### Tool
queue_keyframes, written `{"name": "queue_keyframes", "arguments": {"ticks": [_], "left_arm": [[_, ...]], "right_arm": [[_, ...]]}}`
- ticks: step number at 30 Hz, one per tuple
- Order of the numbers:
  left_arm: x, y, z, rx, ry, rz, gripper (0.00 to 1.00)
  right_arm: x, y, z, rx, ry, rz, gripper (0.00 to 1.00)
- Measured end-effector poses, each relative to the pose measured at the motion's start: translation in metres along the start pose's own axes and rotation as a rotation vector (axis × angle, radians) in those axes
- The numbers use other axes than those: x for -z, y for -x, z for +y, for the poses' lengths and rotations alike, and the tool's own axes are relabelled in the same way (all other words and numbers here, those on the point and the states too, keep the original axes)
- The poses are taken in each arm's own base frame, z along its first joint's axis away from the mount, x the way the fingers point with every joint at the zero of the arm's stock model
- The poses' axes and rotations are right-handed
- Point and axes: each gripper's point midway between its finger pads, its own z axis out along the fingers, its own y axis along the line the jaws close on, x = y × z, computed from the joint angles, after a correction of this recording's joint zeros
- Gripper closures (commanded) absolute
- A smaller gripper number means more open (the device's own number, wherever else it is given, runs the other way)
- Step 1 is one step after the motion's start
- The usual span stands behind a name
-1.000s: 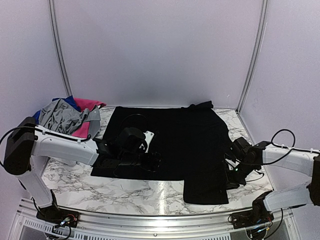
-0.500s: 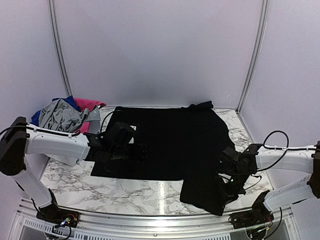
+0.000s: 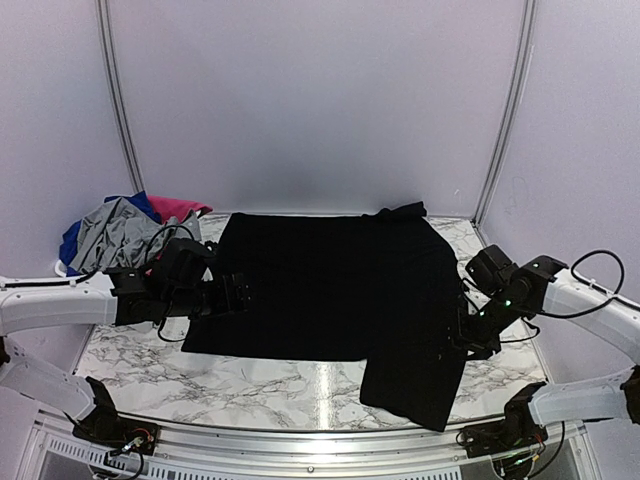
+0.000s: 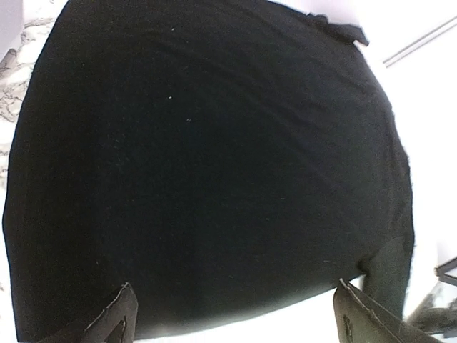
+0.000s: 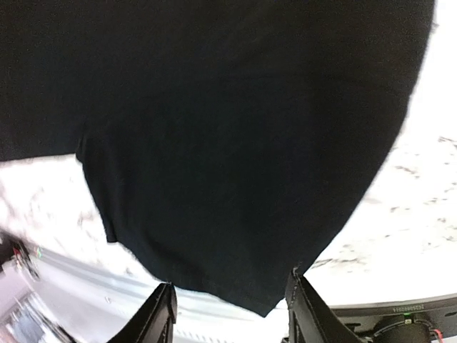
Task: Fold and stack the mixed laundry pile
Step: Pick up the flattened T-shirt from the center of the board.
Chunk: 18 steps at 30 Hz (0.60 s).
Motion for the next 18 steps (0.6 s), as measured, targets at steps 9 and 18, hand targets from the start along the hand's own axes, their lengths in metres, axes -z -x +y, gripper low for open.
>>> {"name": "queue_keyframes", "arguments": {"ticks": [9,18], "left_arm": [[0.014,-0.020,0.034,0.174,0.093,0.055,0.02],[0.016,-0.051,0.085,0.327,0.254,0.122,0.08]], "right_arm": [[-0.013,0.017,-0.055,-0.242,-0.086,-0.083,0.54],[-0.044,0.014,-0.078,-0.275,-0.128,-0.041,0.61]]}}
